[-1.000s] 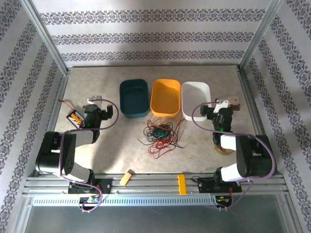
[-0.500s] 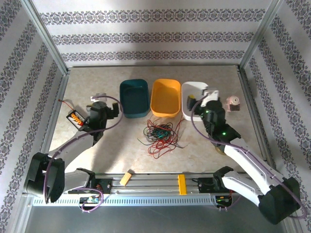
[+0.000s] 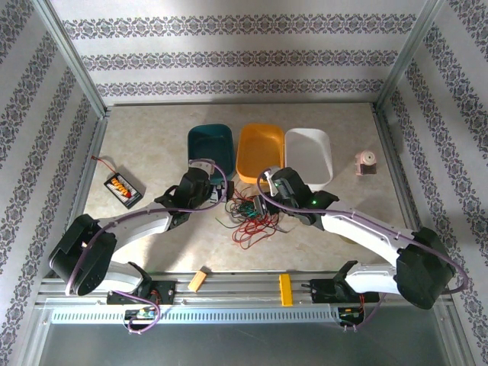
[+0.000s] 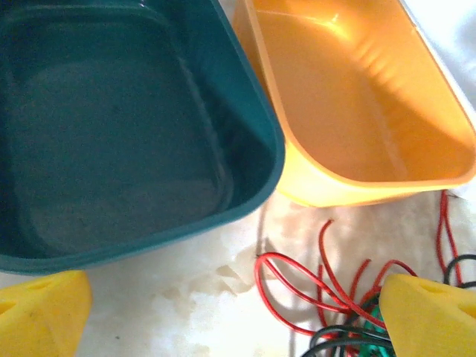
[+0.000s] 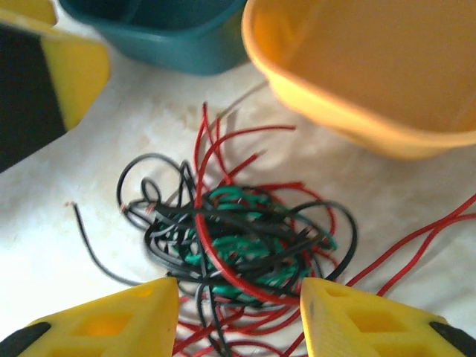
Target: Untangle the cables
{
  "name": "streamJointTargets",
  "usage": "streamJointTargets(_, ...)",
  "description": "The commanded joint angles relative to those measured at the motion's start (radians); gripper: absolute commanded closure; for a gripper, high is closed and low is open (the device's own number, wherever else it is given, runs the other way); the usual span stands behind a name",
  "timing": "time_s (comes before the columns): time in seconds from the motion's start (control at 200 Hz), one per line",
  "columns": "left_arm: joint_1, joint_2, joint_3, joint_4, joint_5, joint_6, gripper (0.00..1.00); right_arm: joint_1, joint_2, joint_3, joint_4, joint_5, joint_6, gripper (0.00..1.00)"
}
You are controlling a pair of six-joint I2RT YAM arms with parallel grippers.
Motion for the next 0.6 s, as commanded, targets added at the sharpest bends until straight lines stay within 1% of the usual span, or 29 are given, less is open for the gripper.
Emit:
streamJointTargets(0.0, -0.01, 0.015, 0.029, 0.003, 0.078, -0.01, 0.01, 0.044, -0.005, 0.03, -0.117, -0.021, -0.064, 0.51)
streamJointTargets(0.045, -0.011, 0.026, 0.044, -0.029, 0.082, 0.009, 0.01, 0.07, -0.009, 0.025, -0.152, 0.029, -0.091, 0.51)
streamJointTargets(0.1, -0.011, 0.041, 0.056, -0.054, 0.09, 0.025, 0.01, 0.084, -0.014, 0.011, -0.171, 0.055, -0.093, 0.51)
streamJointTargets(0.25, -0.03, 0.095, 0.095, -0.077, 0.118, 0.058, 0.01, 0.089, -0.002, -0.022, -0.13, 0.034, -0.039, 0.51)
streamJointTargets(0.34, -0.063, 0.125, 0.115, -0.08, 0.101, 0.084, 0.01, 0.085, 0.003, -0.023, -0.115, 0.11, -0.013, 0.5)
streamJointTargets(0.4, -0.08, 0.143, 0.125, -0.079, 0.102, 0.096, 0.01, 0.063, -0.005, -0.021, -0.101, 0.138, 0.004, 0.5)
streamJointTargets(0.465, -0.095, 0.158, 0.139, -0.088, 0.092, 0.108, 0.01, 0.013, -0.016, -0.025, -0.083, 0.108, 0.031, 0.5)
streamJointTargets(0.595, -0.103, 0.173, 0.159, -0.106, 0.086, 0.112, 0.01, -0.1, -0.036, -0.059, -0.031, -0.02, 0.081, 0.52)
